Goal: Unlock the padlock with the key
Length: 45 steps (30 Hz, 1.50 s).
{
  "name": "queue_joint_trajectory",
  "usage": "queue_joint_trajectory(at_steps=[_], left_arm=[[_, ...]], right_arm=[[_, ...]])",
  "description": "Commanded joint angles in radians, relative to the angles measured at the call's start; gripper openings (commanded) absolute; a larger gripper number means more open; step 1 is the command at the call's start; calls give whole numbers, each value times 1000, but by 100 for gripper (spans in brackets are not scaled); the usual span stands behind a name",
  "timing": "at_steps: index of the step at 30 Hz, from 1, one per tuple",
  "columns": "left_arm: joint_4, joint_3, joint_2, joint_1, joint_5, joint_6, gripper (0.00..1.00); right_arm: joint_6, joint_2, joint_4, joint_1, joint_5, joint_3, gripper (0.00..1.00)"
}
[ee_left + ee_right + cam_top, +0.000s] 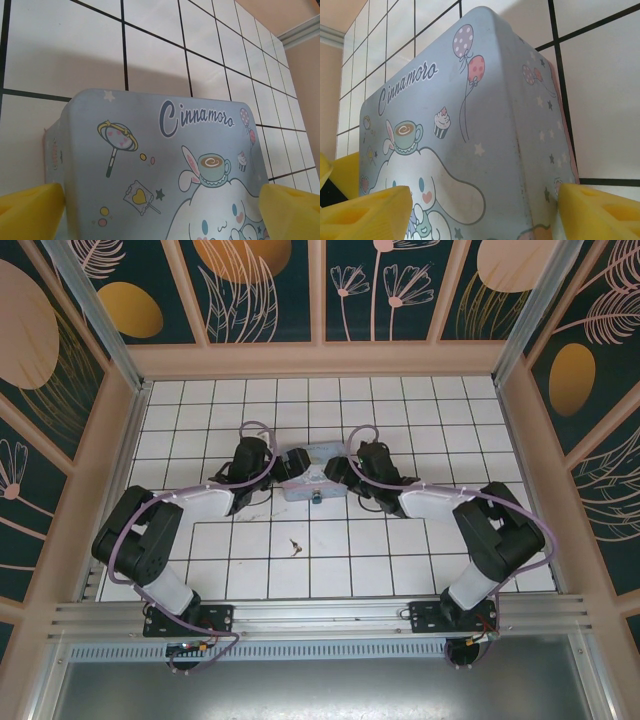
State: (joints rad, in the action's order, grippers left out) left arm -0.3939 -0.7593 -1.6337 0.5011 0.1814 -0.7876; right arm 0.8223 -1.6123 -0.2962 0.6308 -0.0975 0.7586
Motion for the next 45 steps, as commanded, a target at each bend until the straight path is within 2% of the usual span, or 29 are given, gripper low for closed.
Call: queue_joint_trajectory(at_steps=[1, 8, 12, 16, 23, 30, 36, 38, 41, 45], left_arm=[[-47, 4, -12, 28, 3, -25, 99], [-96, 37, -7, 51, -15, -73, 99], [-85, 46, 6, 60, -43, -86, 99], [-31, 36, 34, 60, -101, -71, 99], [95, 16, 152, 60, -209, -15, 99], [194, 85, 343, 60, -358, -3, 99], [295, 114, 440, 59, -442, -21, 99], [319, 117, 459, 59, -461, -21, 99], [348, 126, 488, 59, -501, -22, 99], [359, 147, 550, 57, -575, -49, 99]], right_arm=[[16, 47, -26, 18, 12, -24, 77], [-15, 75, 38, 16, 42, -25, 80], [-39, 103, 64, 7, 68, -29, 88], [-58, 204, 115, -5, 108, -58, 93], [-113, 374, 239, 37, 123, -124, 91], [-161, 387, 267, 224, 94, -154, 78], [-168, 214, 277, 391, 108, -58, 60], [-181, 149, 283, 421, 108, -13, 55], [-206, 45, 308, 461, 127, 65, 54], [-232, -65, 347, 487, 139, 150, 44]])
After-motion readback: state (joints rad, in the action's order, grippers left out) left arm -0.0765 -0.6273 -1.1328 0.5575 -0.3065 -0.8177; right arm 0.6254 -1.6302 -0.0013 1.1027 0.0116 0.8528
